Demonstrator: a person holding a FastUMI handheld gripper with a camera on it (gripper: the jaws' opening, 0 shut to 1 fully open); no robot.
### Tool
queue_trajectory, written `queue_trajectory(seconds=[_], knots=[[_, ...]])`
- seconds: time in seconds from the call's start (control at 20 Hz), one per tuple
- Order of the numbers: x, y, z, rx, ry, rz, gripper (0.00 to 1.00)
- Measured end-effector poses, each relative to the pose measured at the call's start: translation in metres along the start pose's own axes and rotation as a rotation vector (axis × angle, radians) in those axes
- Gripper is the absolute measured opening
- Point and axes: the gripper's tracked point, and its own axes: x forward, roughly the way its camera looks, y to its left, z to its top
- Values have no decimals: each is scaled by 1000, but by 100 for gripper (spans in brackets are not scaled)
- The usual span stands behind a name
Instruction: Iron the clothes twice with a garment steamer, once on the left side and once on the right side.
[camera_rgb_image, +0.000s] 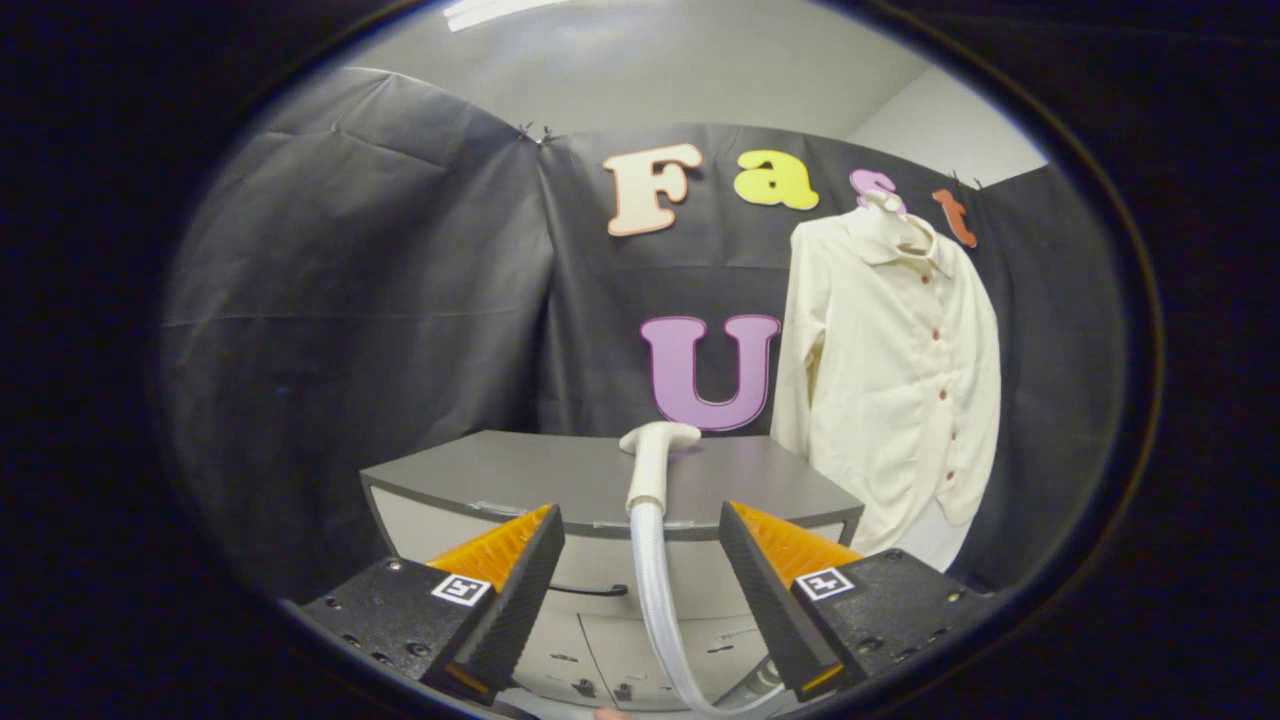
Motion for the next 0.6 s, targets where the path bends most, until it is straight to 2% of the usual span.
queue_trajectory(seconds=[0.35,0.6], knots=[[65,12,-2,-12,78,12,93],[109,11,-9,-60,192,-8,84]])
